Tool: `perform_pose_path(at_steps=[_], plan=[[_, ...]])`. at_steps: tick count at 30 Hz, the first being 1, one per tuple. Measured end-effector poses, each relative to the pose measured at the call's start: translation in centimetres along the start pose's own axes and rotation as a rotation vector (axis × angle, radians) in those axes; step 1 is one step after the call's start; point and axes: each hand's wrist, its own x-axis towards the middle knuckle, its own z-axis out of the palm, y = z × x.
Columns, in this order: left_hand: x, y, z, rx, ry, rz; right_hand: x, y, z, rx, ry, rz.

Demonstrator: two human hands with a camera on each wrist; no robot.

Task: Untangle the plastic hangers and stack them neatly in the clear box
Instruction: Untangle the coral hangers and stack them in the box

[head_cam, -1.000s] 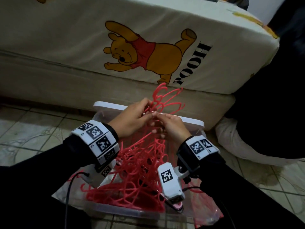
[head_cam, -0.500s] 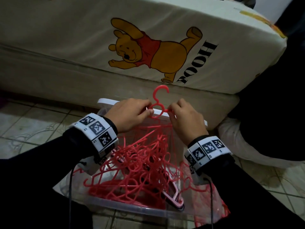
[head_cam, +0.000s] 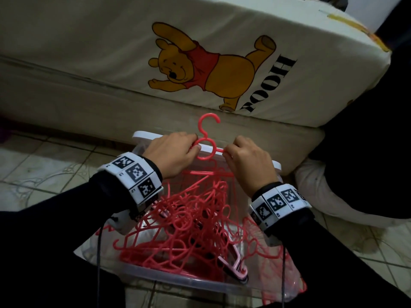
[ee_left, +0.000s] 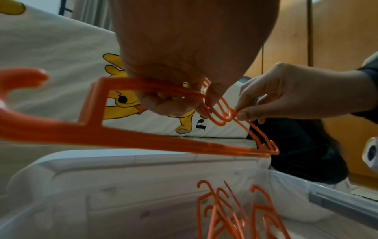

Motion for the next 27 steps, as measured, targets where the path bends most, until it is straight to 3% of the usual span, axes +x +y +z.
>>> perform_pose_path(at_steps=[6,11,14,27], plan=[[0.4,-0.7,-0.7,0.059,0.047,-0.058,-0.3,0.3,0.2,0.296,-0.038,0.003],[0.9,-1.8,-1.7,0.060,0.049,-0.161,-2.0,-1.3,3.6,0.027,-0.398,-0.340],[0.8,-1.6,-1.4,0.068,0.047,-0.142,-3.0,-2.7,5.8,-0.059,-0.484,-0.421],[0.9,-2.6,-1.8,0.067,0.088,-0.143,-0.7,0.4,3.4,0.013,-0.407,-0.230]])
